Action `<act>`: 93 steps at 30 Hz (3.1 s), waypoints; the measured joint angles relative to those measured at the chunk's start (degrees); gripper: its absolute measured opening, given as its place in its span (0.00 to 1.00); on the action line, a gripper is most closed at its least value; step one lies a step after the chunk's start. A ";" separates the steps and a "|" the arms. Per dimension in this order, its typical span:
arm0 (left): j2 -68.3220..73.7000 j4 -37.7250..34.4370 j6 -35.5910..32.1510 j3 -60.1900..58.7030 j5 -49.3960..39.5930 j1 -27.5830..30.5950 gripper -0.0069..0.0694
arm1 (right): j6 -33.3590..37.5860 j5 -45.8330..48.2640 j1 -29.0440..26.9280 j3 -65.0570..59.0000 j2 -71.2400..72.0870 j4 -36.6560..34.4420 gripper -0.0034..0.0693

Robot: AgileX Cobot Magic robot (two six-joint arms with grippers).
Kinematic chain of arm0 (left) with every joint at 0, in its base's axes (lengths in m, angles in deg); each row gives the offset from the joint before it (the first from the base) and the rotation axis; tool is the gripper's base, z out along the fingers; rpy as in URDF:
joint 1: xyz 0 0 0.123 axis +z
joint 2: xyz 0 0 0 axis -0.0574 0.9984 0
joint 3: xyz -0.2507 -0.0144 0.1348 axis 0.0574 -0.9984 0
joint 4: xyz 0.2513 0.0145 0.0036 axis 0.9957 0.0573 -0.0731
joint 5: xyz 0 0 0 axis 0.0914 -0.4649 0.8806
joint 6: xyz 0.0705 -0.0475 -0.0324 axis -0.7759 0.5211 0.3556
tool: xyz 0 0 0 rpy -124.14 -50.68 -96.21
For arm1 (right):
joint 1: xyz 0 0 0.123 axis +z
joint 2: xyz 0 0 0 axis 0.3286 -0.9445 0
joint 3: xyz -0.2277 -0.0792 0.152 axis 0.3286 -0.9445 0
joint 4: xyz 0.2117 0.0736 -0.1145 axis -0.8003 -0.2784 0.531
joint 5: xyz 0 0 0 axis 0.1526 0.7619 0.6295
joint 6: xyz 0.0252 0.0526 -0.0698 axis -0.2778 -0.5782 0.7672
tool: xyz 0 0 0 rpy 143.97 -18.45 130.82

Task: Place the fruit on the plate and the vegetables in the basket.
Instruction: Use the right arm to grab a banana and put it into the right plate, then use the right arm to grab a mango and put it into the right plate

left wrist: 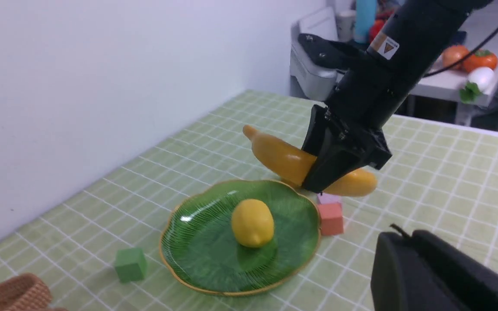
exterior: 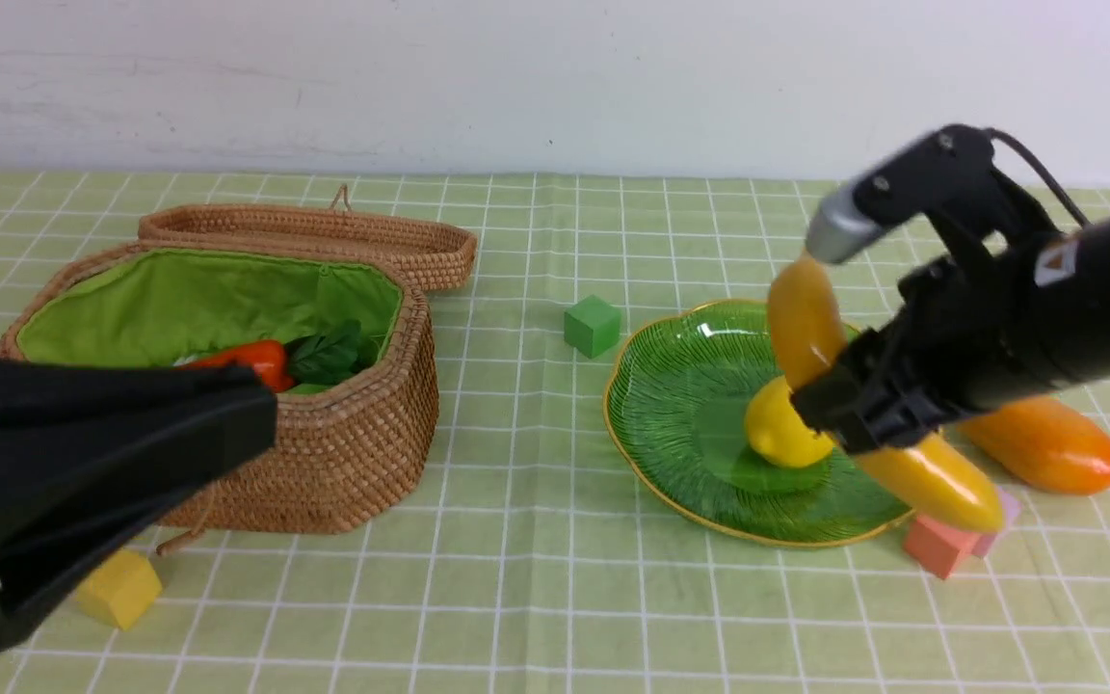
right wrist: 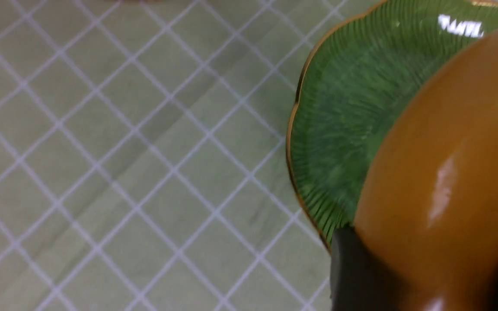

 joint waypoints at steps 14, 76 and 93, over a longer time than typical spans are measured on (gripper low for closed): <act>0.00 -0.38 0.00 0.00 2.68 0.00 0.11 | -9.22 -5.63 0.00 13.76 -20.26 3.05 0.49; 0.00 -0.21 0.00 0.00 -8.96 0.00 0.14 | -7.04 0.30 -27.83 14.46 -34.89 17.59 0.90; 0.00 -0.21 0.00 0.00 -9.15 0.00 0.14 | -8.61 2.47 -27.83 14.32 -26.74 9.66 0.87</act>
